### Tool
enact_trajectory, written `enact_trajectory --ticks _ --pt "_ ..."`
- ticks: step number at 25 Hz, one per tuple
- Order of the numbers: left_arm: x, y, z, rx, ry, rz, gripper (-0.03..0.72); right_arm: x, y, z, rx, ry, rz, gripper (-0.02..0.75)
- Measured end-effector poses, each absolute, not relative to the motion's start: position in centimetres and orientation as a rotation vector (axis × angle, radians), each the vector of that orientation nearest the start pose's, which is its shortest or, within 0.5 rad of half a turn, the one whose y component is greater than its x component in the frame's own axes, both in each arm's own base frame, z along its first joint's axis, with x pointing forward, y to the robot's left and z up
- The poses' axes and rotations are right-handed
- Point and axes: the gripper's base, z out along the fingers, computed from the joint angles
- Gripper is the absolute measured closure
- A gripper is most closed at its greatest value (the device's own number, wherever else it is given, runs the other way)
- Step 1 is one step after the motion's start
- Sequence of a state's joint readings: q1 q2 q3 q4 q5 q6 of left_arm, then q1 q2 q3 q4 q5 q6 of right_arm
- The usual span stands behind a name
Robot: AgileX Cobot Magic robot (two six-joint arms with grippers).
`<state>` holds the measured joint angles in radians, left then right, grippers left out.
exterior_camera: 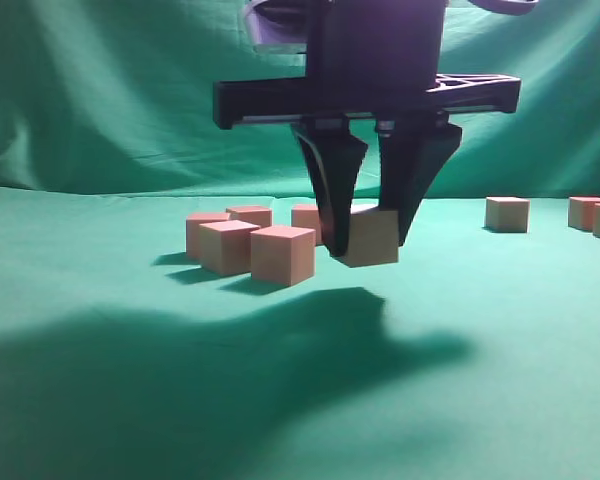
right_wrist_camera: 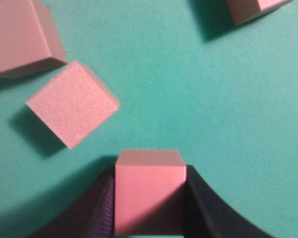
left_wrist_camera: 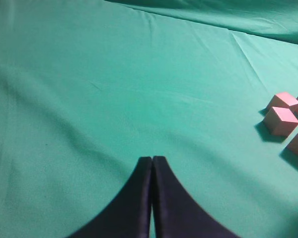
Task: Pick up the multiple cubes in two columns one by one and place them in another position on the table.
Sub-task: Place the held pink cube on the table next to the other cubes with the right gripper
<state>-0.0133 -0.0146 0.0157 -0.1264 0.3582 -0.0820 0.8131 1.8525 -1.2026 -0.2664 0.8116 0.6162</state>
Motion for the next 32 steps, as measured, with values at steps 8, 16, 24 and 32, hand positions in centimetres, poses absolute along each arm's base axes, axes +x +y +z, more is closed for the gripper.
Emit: enact_trajectory --ticks 8,16,24,32 --pt "5.3 -0.5 17.7 -0.141 1.839 -0.190 0.688 25.7 25.0 18.1 -0.490 2.830 -0.014 0.468" --pt "5.3 -0.5 17.7 -0.141 1.839 -0.190 0.688 25.7 25.1 17.3 -0.518 2.850 -0.022 0.468" --pt "5.3 -0.5 17.7 -0.141 1.839 -0.190 0.688 25.6 25.3 16.7 -0.531 2.876 -0.016 0.468" --pt "5.3 -0.5 17.7 -0.141 1.839 -0.190 0.688 25.7 25.5 16.7 -0.532 2.860 0.008 0.468"
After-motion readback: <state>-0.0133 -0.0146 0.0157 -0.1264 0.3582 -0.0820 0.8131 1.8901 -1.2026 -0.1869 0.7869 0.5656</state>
